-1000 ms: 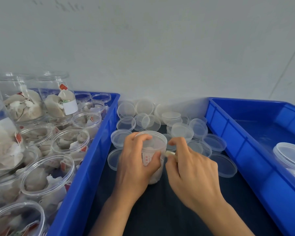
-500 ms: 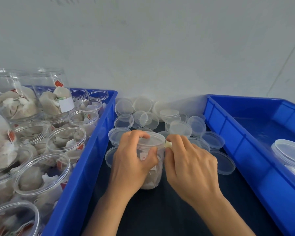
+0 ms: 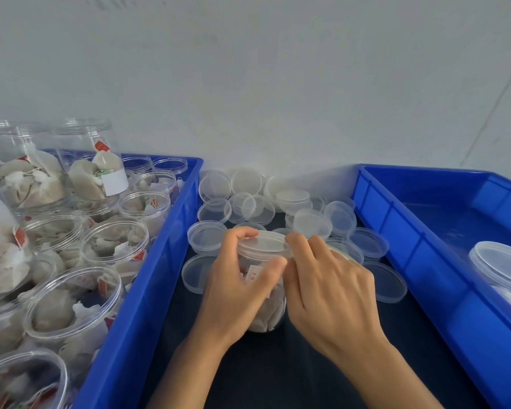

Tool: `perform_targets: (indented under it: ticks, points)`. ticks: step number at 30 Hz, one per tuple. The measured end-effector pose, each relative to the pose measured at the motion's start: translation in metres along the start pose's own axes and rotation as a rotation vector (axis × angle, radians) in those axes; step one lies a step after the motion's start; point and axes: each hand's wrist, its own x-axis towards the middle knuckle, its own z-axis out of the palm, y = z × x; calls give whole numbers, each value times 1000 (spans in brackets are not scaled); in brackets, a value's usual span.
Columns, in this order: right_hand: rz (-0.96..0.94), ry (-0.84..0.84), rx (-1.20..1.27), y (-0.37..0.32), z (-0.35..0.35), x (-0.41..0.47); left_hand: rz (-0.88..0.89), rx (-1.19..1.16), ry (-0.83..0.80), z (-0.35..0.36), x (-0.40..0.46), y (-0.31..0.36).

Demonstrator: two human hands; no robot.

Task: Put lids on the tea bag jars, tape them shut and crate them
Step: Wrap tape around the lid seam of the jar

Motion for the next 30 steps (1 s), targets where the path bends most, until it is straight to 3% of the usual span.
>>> perform_targets:
  ticks: [10,17,30]
  points:
    - [52,-26,240,8,7,-5,-7,-108,106,4,3,-4]
    - [-2,1,284,21,-1,-5,-44,-153,60,0,3,-2]
    - [58,-118,299,23,-9,0,-39,-162,-26,-7,2,2]
